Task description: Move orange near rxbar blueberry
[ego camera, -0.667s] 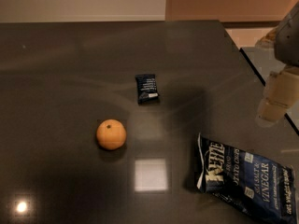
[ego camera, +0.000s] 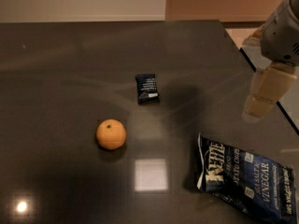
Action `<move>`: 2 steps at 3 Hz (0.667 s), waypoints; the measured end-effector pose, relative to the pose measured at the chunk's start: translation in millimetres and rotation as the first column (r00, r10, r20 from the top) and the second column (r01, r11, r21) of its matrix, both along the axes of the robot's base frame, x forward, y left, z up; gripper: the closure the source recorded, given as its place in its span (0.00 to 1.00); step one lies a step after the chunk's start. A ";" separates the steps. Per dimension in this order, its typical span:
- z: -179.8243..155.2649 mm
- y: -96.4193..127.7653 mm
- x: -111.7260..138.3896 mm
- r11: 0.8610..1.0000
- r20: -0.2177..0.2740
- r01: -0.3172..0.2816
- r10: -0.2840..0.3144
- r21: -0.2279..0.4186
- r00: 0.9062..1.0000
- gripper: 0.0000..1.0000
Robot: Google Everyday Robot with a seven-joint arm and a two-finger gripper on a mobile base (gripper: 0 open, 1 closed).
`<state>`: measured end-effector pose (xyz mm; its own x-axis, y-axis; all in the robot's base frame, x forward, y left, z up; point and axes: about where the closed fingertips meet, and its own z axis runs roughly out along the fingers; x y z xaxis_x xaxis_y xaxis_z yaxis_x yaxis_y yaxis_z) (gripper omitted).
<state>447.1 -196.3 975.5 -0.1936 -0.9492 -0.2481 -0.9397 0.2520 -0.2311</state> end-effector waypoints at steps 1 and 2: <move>-9.5 50.7 17.1 0.992 -0.003 -0.071 0.072 0.104 0.997 0.00; -22.8 103.3 27.1 0.965 0.000 -0.144 0.148 0.219 0.989 0.00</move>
Offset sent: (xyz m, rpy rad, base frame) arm 0.0392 0.1695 -0.0399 0.3780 0.0382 0.2464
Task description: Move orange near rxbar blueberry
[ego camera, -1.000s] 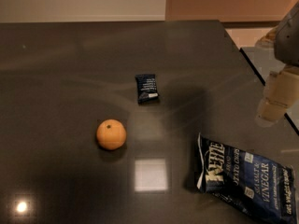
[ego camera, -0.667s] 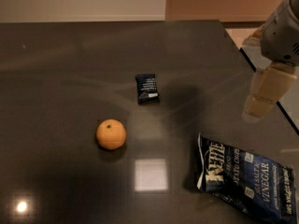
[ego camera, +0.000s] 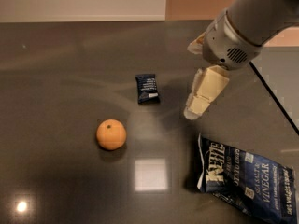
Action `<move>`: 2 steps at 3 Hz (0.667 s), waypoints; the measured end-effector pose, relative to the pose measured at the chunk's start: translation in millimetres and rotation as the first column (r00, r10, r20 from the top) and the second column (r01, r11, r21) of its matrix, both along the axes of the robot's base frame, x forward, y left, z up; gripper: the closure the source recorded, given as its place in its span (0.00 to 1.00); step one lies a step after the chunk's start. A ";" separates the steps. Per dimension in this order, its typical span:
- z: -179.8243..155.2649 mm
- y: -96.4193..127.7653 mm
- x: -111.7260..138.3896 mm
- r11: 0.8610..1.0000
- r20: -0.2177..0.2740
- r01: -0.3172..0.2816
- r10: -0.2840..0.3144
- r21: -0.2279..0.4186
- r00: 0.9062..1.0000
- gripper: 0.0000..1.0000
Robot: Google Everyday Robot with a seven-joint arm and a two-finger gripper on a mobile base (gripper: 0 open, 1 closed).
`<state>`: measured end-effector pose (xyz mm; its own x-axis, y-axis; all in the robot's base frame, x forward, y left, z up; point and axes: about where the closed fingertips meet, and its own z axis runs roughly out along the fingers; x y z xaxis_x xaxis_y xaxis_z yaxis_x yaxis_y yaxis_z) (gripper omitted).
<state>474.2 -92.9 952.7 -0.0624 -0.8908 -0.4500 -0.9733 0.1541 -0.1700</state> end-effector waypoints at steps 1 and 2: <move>-15.1 51.3 -3.4 0.991 -0.015 -0.105 0.106 0.082 0.994 0.00; -32.7 93.6 -17.4 0.968 -0.019 -0.221 0.225 0.122 0.974 0.00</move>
Offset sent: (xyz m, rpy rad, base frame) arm -0.0359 0.1432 -0.0577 0.1669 0.0523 0.3813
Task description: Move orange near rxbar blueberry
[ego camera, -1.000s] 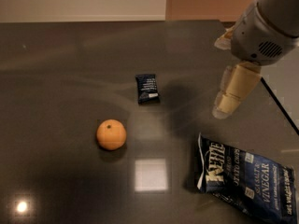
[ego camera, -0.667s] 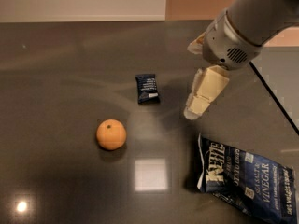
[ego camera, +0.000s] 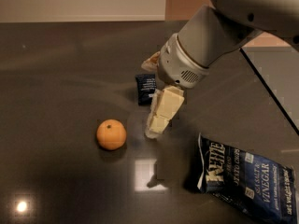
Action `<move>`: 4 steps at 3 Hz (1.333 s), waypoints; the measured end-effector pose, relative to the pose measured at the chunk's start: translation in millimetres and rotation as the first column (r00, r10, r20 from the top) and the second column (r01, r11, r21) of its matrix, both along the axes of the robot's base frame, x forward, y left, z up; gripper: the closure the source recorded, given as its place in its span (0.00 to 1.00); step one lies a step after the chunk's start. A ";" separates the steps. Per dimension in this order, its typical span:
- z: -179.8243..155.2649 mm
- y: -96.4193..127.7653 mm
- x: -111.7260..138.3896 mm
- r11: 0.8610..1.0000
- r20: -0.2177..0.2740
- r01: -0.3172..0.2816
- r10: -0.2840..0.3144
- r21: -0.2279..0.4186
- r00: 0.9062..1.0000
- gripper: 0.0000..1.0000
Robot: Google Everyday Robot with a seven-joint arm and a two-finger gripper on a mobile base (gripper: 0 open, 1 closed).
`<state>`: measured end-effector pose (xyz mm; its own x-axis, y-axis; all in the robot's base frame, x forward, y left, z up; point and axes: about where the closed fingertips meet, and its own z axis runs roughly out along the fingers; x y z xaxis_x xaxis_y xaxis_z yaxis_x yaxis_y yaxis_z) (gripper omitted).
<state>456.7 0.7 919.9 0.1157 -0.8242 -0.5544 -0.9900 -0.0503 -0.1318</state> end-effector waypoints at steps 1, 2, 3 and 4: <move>-21.9 37.0 -17.5 0.994 0.003 -0.113 0.113 0.010 0.994 0.00; -40.0 62.3 -31.3 0.981 -0.008 -0.191 0.191 0.013 0.982 0.00; -53.4 81.3 -45.3 0.968 -0.027 -0.251 0.251 0.016 0.968 0.00; -65.8 89.0 -51.1 0.960 -0.041 -0.278 0.278 0.008 0.960 0.00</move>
Offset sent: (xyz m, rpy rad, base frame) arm -0.0468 0.0922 -0.0651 0.0172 0.0289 0.2901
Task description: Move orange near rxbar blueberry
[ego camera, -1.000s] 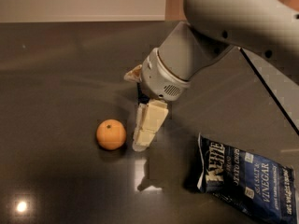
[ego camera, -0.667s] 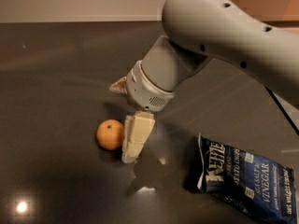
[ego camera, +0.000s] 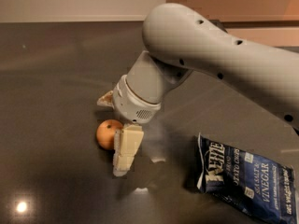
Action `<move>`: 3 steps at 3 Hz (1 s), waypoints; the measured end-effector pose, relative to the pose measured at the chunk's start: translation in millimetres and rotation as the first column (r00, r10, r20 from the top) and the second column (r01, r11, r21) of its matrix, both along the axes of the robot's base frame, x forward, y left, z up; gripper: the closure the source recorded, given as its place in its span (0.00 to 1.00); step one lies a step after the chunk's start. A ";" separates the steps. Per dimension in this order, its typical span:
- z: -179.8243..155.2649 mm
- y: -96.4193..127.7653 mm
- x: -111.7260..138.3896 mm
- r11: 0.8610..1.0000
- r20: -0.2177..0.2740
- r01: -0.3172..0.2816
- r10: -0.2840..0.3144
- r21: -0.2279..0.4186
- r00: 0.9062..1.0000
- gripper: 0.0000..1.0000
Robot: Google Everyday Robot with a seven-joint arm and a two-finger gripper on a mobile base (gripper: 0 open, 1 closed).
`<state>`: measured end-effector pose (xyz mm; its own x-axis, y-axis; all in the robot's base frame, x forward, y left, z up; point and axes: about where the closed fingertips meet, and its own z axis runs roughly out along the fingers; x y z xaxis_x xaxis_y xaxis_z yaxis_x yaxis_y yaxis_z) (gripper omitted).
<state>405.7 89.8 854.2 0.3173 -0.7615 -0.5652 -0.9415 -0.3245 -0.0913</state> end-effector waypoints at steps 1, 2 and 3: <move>-9.8 -1.1 1.1 1.000 -0.002 0.000 0.000 -0.018 1.000 0.18; -16.2 -6.5 9.1 0.999 0.006 0.012 -0.012 -0.033 1.000 0.41; -13.2 -13.2 20.5 0.998 0.018 0.041 -0.040 -0.055 0.999 0.63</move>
Offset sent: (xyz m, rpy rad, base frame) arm 0.0218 -0.0149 -0.0259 -0.0485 -0.0086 -0.0322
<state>426.2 76.5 841.0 0.2946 -0.8037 -0.5170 -0.9524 -0.2910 -0.0903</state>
